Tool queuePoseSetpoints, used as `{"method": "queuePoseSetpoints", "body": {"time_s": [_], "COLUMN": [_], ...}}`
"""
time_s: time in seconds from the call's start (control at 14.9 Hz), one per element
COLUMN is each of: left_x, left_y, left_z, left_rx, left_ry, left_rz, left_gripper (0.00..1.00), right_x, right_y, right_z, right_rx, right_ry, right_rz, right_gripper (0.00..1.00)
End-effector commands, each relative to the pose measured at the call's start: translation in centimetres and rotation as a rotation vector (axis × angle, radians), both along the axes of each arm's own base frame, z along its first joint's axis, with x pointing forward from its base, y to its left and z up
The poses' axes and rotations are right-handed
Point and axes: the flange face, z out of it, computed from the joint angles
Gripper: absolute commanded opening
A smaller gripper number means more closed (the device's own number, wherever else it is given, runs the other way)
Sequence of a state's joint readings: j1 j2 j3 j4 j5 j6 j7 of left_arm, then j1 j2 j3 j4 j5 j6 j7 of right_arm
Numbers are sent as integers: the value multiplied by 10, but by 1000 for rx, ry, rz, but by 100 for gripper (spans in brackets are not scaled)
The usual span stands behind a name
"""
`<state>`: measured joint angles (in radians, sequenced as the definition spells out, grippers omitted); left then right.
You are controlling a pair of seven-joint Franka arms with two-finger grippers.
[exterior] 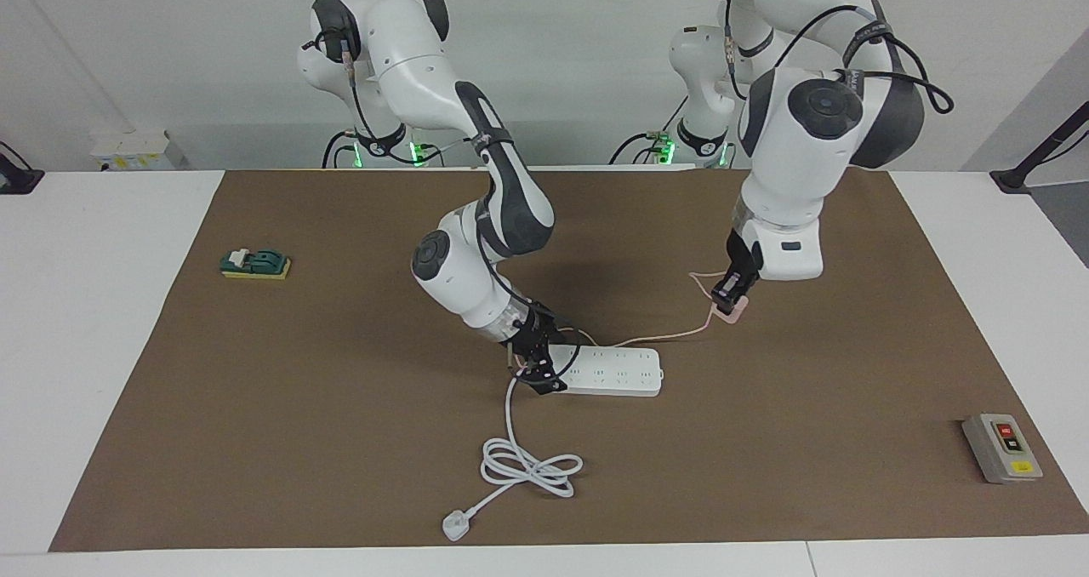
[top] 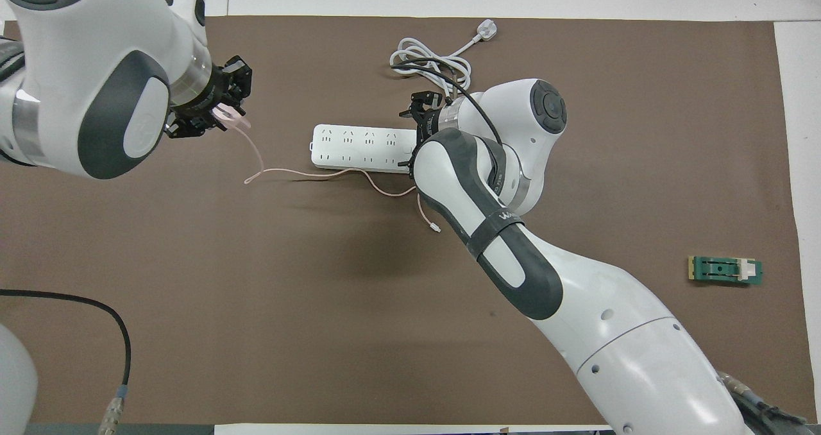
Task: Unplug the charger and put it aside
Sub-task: 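Pull the charger out of the strip with the left gripper, then carry the charger nearer the robot with the left gripper while the right gripper withdraws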
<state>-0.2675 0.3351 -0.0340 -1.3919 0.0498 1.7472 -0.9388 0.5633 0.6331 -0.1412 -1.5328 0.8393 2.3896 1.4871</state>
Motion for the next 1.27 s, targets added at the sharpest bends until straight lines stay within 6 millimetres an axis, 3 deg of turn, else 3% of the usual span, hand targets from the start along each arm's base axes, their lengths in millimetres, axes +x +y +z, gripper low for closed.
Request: {"method": "queuePoseSetpoints", "body": {"time_s": [0.0,0.13,0.27,0.6,0.8,1.0,1.14,1.2], "left_x": [2,-10,-19,-51,-100,-149,-171,-183], "left_y": [41,69,99,163,200,236,236,233], "left_z": [0,-8,-18,-33,-45,-54,-68,-78], "left_rx": [-12,-9,-30,-60,-98,-191,-212,-219], "left_ry": [17,50,82,78,40,7,27,42], "left_rz": [-131,-276,-418,-600,-629,-689,-740,-755], "left_gripper": [0,0,0,0,0,0,0,0], "right_x": [-13,-22,-29,-49,-45,-51,-63,-67], "right_y": [-18,-33,-59,-72,-109,-157,-179,-201], "right_z": [25,40,67,134,153,183,207,217], "right_rx": [21,-10,-33,15,22,-125,-178,-221], "right_ry": [18,28,13,-51,-34,-86,-139,-157], "right_rz": [4,36,36,31,25,195,362,418], "right_gripper": [100,100,100,100,100,100,100,100]}}
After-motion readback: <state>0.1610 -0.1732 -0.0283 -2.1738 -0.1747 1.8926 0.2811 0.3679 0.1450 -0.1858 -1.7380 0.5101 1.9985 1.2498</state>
